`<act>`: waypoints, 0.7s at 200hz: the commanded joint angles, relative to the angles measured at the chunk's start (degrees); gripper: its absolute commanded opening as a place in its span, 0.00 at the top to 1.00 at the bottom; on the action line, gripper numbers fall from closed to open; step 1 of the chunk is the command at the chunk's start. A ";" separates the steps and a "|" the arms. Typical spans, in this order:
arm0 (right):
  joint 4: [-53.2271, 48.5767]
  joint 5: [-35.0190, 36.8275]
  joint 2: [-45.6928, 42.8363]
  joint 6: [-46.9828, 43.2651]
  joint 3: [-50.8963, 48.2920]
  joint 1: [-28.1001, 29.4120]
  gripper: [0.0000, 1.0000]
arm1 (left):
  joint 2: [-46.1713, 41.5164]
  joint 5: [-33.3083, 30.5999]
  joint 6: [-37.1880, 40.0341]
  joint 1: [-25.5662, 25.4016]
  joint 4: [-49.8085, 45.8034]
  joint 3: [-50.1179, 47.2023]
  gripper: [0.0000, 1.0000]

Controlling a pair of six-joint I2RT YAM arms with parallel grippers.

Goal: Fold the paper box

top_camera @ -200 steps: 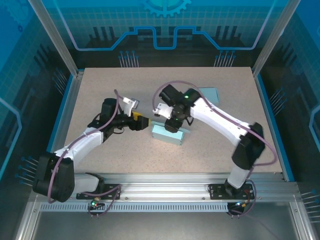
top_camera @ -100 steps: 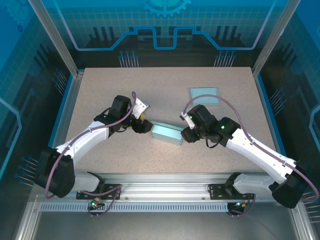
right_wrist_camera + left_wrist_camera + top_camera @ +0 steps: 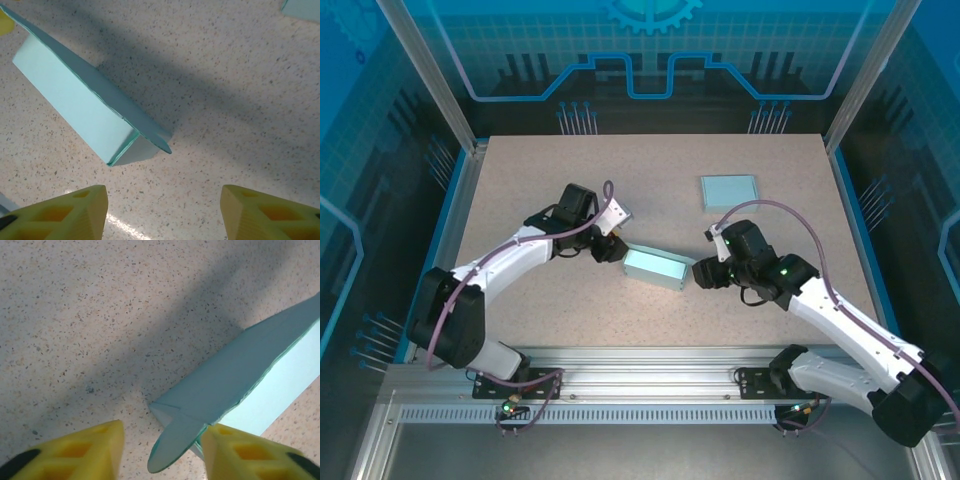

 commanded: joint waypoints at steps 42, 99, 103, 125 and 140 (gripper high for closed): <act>6.67 -6.36 3.28 -0.74 -1.76 -2.81 0.44 | 0.80 -0.09 1.80 -0.84 -2.90 2.45 0.77; 8.19 -5.53 8.13 -3.16 0.11 -3.47 0.48 | 0.51 -0.06 2.34 -1.12 -2.97 2.32 0.81; 8.14 -5.27 8.46 -3.51 0.31 -3.54 0.49 | 0.53 0.00 2.42 -1.11 -2.95 2.32 0.81; 7.15 -4.60 9.49 -5.29 1.91 -4.52 0.48 | 0.74 -0.23 2.78 -1.08 -3.15 2.35 0.80; 6.72 -4.73 9.20 -7.26 2.83 -5.66 0.45 | 0.60 -0.33 2.96 -1.11 -3.29 2.36 0.80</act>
